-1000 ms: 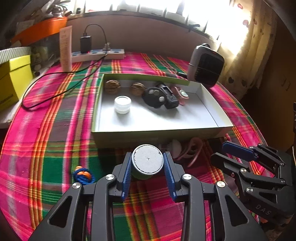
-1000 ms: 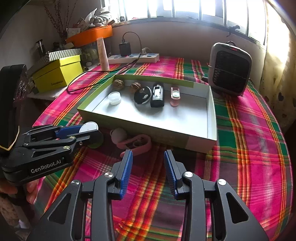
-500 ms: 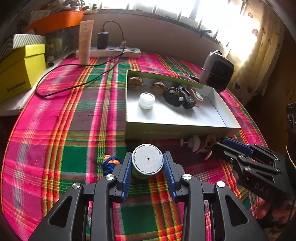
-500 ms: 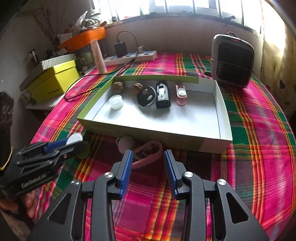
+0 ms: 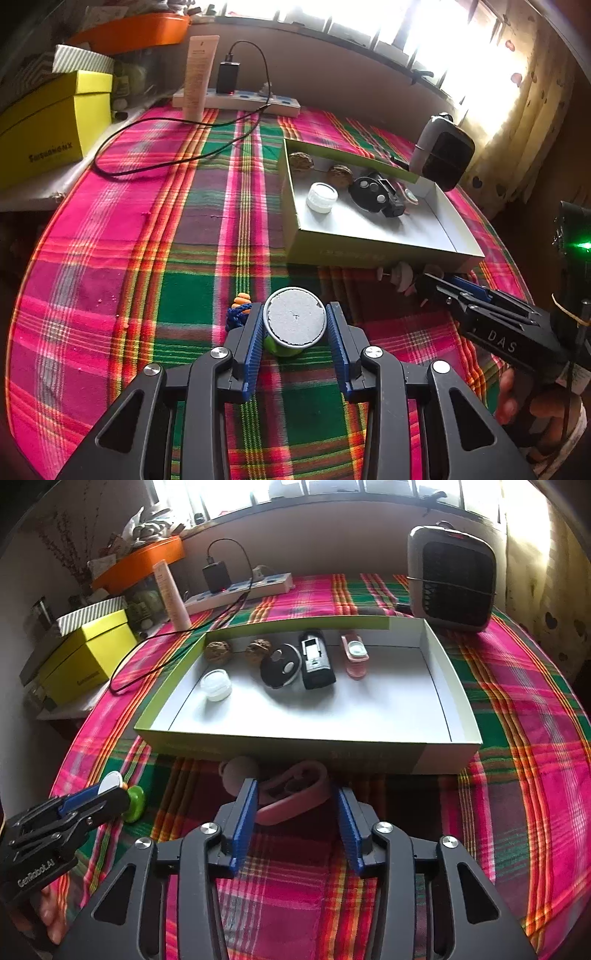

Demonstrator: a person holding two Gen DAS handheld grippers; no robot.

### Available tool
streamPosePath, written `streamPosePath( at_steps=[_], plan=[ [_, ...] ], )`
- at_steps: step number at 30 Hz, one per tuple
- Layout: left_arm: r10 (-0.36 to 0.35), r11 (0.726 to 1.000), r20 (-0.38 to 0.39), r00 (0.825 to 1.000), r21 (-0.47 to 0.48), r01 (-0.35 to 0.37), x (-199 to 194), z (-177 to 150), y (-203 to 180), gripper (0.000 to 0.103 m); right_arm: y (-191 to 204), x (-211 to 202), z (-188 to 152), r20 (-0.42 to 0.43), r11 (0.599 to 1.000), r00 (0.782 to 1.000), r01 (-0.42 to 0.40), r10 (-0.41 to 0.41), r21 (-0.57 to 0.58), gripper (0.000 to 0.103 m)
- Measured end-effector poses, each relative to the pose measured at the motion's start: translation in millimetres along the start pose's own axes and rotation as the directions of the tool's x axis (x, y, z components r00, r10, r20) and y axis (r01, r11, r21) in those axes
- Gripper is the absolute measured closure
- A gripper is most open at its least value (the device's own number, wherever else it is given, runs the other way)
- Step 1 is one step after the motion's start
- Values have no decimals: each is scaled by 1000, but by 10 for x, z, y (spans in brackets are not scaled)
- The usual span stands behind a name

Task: Organize objects
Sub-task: 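Close right gripper on the pink clip while left gripper holds the green jar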

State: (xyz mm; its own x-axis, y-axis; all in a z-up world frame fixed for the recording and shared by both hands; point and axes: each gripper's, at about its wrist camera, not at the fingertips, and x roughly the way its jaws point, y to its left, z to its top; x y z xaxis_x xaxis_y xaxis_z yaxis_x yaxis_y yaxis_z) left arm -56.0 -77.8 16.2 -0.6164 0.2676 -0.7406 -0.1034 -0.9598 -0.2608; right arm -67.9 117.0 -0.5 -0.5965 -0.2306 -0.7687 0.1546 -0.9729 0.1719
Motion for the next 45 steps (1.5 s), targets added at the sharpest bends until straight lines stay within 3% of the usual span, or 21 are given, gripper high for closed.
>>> streamPosePath(
  at_steps=[9, 13, 19, 29, 37, 45],
  plan=[
    [-21, 1000, -3, 1000, -4, 21, -10, -15, 70, 71, -72, -109, -76, 11, 999, 999, 36, -36, -7, 59],
    [-36, 999, -9, 999, -9, 36, 10, -28, 74, 71, -88, -167, -108, 6, 995, 996, 91, -91, -30, 59],
    [-29, 1000, -16, 999, -7, 29, 43, -48, 81, 71, -196, -229, -108, 15, 994, 994, 106, -107, 20, 59],
    [-33, 999, -14, 999, -7, 33, 38, -60, 90, 71, -75, -140, 16, 28, 994, 1000, 12, -15, 109, 59],
    [-32, 999, -13, 999, -6, 32, 28, -69, 98, 71, -27, 35, 71, 6, 981, 998, 66, -68, 185, 59],
    [-43, 999, -16, 999, -6, 43, 31, -78, 91, 71, 36, 58, 30, -10, 981, 987, 158, -158, 110, 59]
  ],
)
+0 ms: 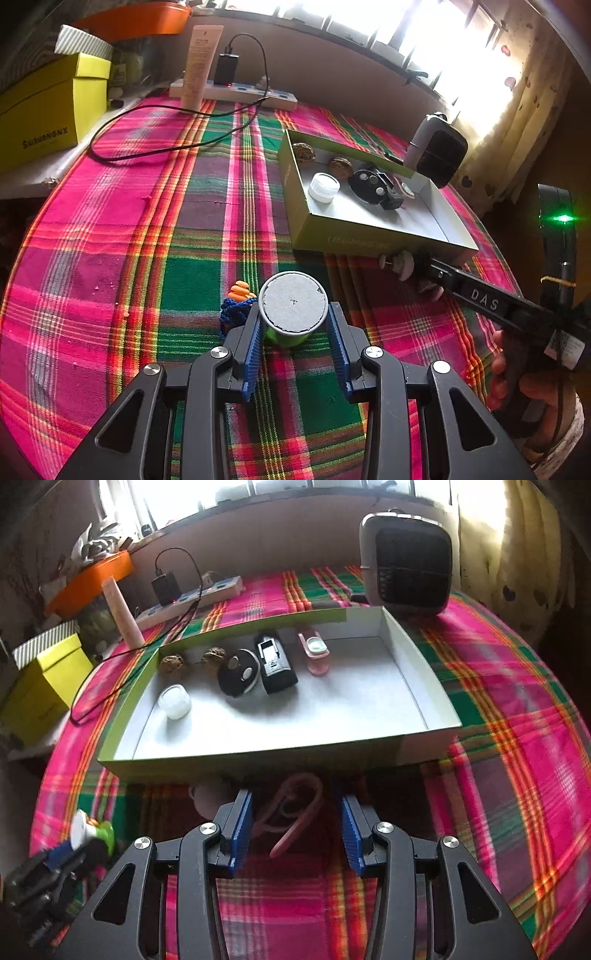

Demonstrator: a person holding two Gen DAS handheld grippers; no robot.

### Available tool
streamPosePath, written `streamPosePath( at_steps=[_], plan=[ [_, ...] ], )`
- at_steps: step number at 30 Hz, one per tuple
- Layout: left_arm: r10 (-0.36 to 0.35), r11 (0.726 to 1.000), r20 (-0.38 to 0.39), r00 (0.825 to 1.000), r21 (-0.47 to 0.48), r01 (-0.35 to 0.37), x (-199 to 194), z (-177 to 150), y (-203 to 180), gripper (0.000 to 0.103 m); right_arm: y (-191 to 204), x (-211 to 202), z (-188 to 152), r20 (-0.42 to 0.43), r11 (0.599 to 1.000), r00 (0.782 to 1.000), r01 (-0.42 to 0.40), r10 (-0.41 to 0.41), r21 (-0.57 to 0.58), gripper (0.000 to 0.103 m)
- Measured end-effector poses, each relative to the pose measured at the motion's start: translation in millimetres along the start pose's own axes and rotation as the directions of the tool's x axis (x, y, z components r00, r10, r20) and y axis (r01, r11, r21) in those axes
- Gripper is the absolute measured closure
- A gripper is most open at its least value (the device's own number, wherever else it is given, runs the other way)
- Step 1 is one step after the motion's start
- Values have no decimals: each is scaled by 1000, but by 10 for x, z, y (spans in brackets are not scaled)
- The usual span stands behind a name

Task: Organize objects
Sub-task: 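Close right gripper on the pink clip while left gripper holds the green jar, then set the green jar down and grasp the blue rope toy with left gripper while right holds the clip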

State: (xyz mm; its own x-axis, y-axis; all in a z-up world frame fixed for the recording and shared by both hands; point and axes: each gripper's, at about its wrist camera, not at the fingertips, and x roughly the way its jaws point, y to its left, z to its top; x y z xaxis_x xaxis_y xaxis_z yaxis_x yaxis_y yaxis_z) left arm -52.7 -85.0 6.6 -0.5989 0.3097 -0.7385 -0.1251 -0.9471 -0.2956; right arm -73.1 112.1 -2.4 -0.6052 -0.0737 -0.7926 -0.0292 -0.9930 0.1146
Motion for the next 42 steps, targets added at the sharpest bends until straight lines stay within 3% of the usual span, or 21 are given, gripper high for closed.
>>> streamPosePath(
  at_steps=[9, 13, 29, 35, 42],
  plan=[
    [-12, 1000, -5, 1000, 5, 12, 7, -3, -9, 71, -52, -87, -84, -1, 999, 1000, 8, -8, -46, 60],
    [-24, 1000, -10, 1000, 6, 24, 7, -20, -13, 71, -111, -85, -113, -2, 998, 1000, 12, -13, -59, 79],
    [-114, 993, -41, 993, 38, 116, -102, -124, -50, 71, -214, -180, -217, 1, 993, 1000, -23, 23, -115, 79],
    [-79, 996, -6, 997, 39, 79, -252, -130, 78, 71, -179, -197, -247, -3, 989, 999, -37, 37, -142, 79],
    [11, 1000, 15, 1000, 9, -11, -202, -20, 281, 71, -135, -206, -277, -8, 986, 999, -45, 45, -162, 79]
  ],
)
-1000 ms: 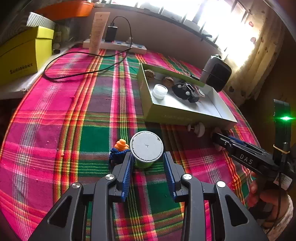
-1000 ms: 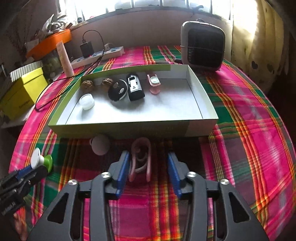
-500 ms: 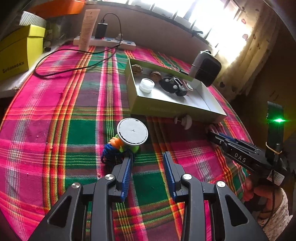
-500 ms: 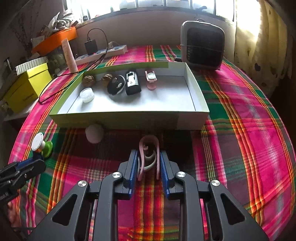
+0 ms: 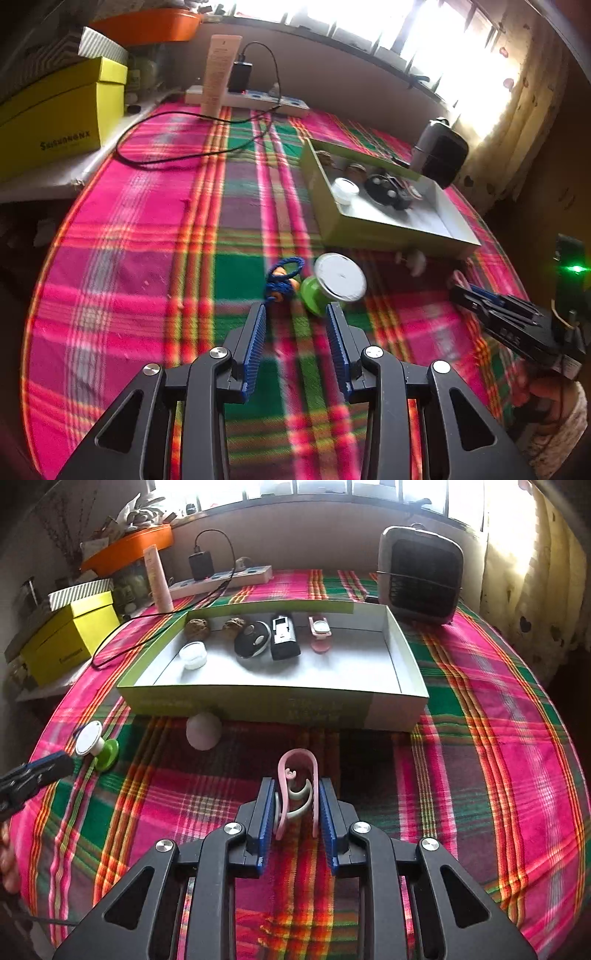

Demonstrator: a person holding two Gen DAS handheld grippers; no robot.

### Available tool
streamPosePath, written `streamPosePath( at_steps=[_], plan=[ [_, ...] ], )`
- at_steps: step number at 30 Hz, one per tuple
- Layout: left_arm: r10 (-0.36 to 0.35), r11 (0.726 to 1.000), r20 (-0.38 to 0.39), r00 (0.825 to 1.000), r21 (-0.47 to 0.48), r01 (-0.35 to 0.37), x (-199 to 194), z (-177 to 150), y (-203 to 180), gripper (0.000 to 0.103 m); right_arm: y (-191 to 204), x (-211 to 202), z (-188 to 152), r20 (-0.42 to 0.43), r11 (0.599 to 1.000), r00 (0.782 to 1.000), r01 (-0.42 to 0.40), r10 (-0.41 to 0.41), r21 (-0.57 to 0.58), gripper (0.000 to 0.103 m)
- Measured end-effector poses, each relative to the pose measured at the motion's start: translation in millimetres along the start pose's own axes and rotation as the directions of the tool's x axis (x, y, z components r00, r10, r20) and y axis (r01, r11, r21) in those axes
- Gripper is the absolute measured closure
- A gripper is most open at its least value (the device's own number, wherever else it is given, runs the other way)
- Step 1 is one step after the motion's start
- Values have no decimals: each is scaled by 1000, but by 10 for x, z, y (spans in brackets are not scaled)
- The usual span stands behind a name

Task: Organize objects
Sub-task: 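Set the green jar down and grasp the blue rope toy with left gripper while right holds the clip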

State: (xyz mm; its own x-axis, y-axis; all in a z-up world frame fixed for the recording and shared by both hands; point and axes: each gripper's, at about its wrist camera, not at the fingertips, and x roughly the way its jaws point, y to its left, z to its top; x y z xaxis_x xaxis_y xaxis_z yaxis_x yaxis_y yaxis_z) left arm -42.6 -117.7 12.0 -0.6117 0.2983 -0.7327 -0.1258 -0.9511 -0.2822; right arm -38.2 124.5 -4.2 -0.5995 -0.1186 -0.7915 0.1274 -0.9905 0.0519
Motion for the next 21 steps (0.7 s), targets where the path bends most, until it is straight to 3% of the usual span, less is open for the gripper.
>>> streamPosePath(
  at_steps=[6, 21],
  plan=[
    [49, 999, -11, 999, -3, -49, 117, 56, 77, 71, 9, 8, 13, -4, 1000, 1000, -3, 3, -4, 79],
    [84, 994, -3, 996, 65, -84, 255, 166, 2, 71, 18, 26, 22, 0, 1000, 1000, -6, 6, -12, 79]
  ],
)
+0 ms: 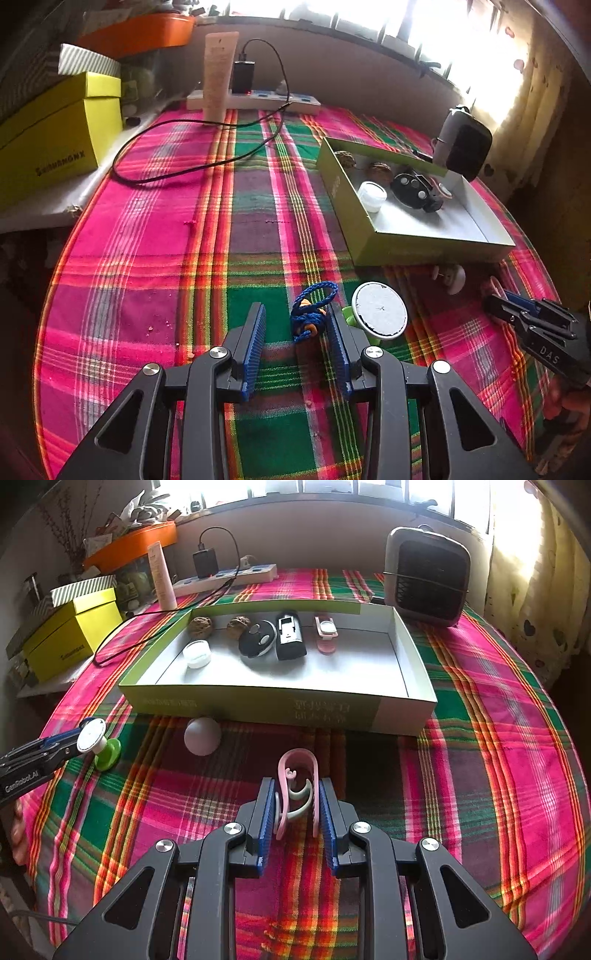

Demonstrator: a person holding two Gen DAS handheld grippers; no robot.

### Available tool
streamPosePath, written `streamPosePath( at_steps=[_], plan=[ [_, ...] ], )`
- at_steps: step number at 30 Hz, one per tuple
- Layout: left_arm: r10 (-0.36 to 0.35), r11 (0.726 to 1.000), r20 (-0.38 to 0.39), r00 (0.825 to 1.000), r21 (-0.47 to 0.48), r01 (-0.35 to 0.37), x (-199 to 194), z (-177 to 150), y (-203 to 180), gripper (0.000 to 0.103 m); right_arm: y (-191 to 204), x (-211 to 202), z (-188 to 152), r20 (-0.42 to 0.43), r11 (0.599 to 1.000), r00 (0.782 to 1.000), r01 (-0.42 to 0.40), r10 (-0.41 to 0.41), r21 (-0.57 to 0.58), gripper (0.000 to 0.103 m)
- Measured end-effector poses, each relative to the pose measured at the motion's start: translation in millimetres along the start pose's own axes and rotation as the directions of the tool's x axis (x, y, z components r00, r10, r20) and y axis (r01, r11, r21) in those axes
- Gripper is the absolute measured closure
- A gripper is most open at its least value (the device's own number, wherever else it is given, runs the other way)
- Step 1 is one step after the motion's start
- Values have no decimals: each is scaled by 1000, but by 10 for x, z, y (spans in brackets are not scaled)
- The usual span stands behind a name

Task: Organize objects
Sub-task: 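Set the green jar down and grasp the blue rope toy with left gripper while right holds the clip, then carry the blue rope toy and pink clip over the tray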

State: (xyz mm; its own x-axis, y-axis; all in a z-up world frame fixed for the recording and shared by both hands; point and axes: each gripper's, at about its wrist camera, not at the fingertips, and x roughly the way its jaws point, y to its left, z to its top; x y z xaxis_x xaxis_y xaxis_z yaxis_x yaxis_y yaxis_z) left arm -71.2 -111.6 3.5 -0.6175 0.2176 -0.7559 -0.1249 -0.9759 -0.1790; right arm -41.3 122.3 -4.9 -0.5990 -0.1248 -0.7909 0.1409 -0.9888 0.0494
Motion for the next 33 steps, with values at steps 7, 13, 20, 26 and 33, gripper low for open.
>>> streamPosePath(
  at_steps=[7, 13, 20, 26, 33],
  plan=[
    [-4, 1000, 2, 1000, 19, 4, 20, 3, -41, 82, 0, 0, -1, 2, 1000, 1000, -1, 1, -2, 79],
    [-5, 1000, 3, 1000, 27, 5, 25, -4, -87, 86, -1, 1, -1, 2, 1000, 1000, -1, 1, 0, 79],
    [-7, 1000, 4, 1000, 19, 7, 16, -7, -86, 86, 0, -2, 3, 2, 1000, 1000, -1, 1, -1, 79],
    [1, 1000, 8, 1000, 5, -1, -6, -4, -56, 87, -1, -11, 3, 3, 1000, 1000, -2, 2, -1, 79],
    [15, 1000, 27, 1000, -9, -15, -73, 15, -21, 87, 5, -32, 9, 7, 1000, 1000, -8, 8, 1, 79]
  ],
)
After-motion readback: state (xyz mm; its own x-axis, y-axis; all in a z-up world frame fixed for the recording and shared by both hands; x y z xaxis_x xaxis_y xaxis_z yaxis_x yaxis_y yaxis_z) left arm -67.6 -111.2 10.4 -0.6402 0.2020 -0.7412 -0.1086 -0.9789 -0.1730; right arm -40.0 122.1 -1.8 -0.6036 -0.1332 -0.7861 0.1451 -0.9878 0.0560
